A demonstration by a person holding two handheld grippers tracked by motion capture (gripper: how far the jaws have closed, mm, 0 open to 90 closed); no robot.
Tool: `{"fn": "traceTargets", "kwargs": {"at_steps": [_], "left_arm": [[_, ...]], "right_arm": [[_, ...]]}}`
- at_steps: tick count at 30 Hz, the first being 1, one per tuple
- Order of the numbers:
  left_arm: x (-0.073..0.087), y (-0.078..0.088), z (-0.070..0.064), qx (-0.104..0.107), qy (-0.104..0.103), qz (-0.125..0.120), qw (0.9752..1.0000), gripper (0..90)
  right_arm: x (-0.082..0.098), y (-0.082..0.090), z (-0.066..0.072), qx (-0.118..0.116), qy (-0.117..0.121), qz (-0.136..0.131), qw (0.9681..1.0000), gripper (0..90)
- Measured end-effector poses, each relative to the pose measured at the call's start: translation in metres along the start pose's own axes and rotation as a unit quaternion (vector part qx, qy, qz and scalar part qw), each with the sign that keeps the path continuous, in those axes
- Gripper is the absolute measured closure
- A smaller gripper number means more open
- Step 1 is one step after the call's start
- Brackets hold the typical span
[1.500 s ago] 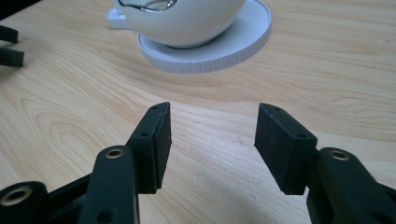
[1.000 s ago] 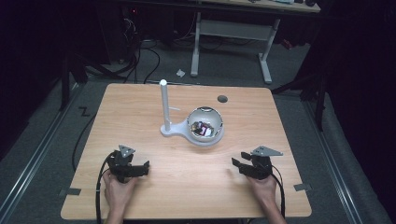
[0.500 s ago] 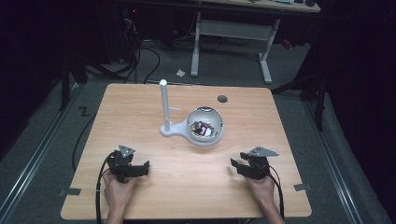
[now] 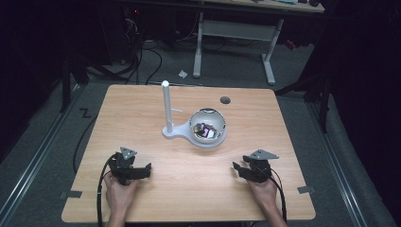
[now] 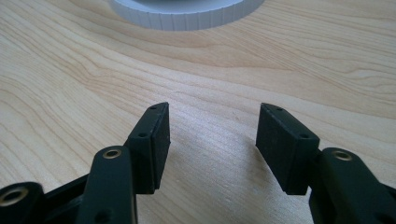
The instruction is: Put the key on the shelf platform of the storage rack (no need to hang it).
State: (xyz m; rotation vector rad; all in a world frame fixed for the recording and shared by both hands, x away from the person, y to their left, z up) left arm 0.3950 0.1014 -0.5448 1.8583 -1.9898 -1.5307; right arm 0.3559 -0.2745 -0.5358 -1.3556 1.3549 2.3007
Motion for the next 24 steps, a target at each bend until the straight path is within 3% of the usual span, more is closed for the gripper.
{"fn": "traceTargets", "kwargs": {"at_steps": [3, 6, 24], "left_arm": [[0.0, 0.0003, -0.0002, -0.001, 0.002, 0.002, 1.0, 0.5], [0.0, 0.0003, -0.0002, -0.001, 0.002, 0.002, 1.0, 0.5], [0.0002, 0.0003, -0.0004, -0.002, 0.003, 0.001, 1.0, 0.4]], "right_arm": [[0.0, -0.0008, 0.0007, 0.002, 0.001, 0.005, 1.0, 44.4], [-0.0004, -0.0042, 0.0036, 0.015, 0.013, 0.027, 0.9995, 42.2], [-0.0004, -0.0046, 0.004, 0.011, 0.015, 0.03, 0.9994, 37.6]]}}
Point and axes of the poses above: each handheld gripper's, and its own axes: y roughly backward along the jaws, x roughly out of its underside, z roughly to its left, the point moved 1 cm from there along -y, roughly forward along the jaws, and after that the axes turned 14 degrees about -x, right-handed, at the moved point
